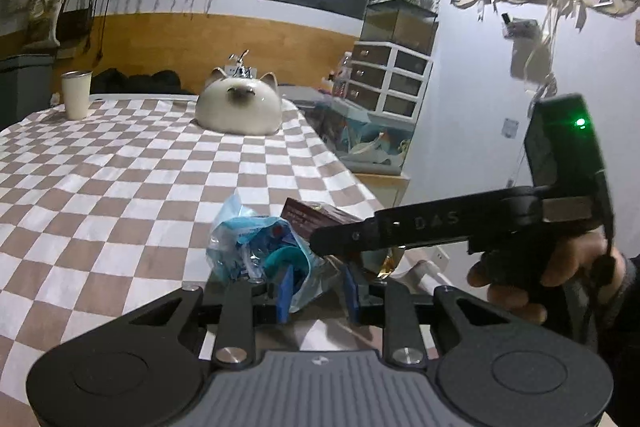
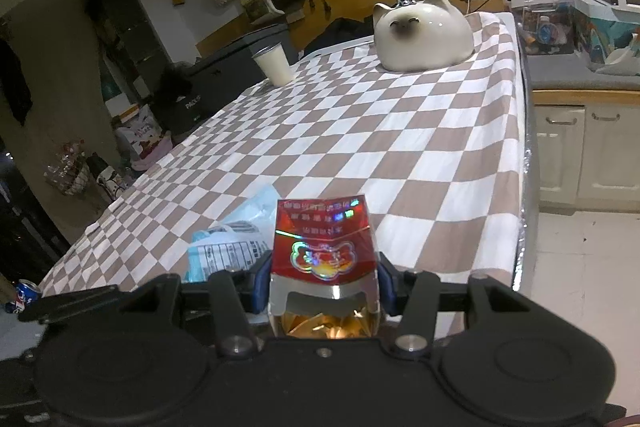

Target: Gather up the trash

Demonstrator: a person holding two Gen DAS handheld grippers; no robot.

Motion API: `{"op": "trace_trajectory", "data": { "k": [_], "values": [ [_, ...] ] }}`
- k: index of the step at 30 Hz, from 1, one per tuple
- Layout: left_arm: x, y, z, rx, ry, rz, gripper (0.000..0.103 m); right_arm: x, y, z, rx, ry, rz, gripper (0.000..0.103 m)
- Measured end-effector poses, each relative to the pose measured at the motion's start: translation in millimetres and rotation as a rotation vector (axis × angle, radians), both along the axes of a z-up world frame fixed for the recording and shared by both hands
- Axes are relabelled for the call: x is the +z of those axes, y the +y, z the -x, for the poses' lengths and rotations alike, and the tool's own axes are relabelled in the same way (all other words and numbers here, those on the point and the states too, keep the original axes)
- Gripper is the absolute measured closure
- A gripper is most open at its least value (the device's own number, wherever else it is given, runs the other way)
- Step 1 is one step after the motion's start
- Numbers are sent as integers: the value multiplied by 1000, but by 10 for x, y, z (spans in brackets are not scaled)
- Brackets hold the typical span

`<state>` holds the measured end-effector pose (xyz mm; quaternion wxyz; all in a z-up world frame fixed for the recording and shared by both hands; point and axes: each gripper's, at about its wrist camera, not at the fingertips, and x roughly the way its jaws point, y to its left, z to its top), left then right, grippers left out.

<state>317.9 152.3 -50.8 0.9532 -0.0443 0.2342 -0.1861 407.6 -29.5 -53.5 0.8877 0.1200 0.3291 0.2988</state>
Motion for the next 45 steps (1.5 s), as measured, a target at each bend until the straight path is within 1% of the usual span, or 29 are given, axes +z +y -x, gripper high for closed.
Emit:
{"op": "trace_trajectory", "data": {
  "k": [1,3,5,8,14,20,28,33,37,45],
  "values": [
    [-12,-2,-15,4,5,-4,75,-3,11,6,5,1,-1,51],
    [-34,-4,-45,10,18,-10,80,-8,25,14,14,2,-3,51],
    [-53,-3,-62,11,32,-15,93,-12,31,30,14,2,-2,51],
    [-70,-5,-80,10,44,-18,97,-6,17,50,12,2,1,51],
    [-77,9,-78,21,43,-10,101,27,-66,157,-9,-14,28,51],
    [-11,-2,32,88,31,-24,103,81,-147,408,-33,-58,84,52],
    [58,-21,292,168,27,3,103,147,-214,782,-36,-116,143,52],
    [158,-117,529,192,12,1,103,219,-299,1000,-50,-139,146,52],
    [243,-204,710,212,-5,-18,103,288,-410,1212,-71,-164,136,52],
    [396,-435,1079,223,-48,-40,103,412,-681,1638,-115,-210,117,52]
  ]
}}
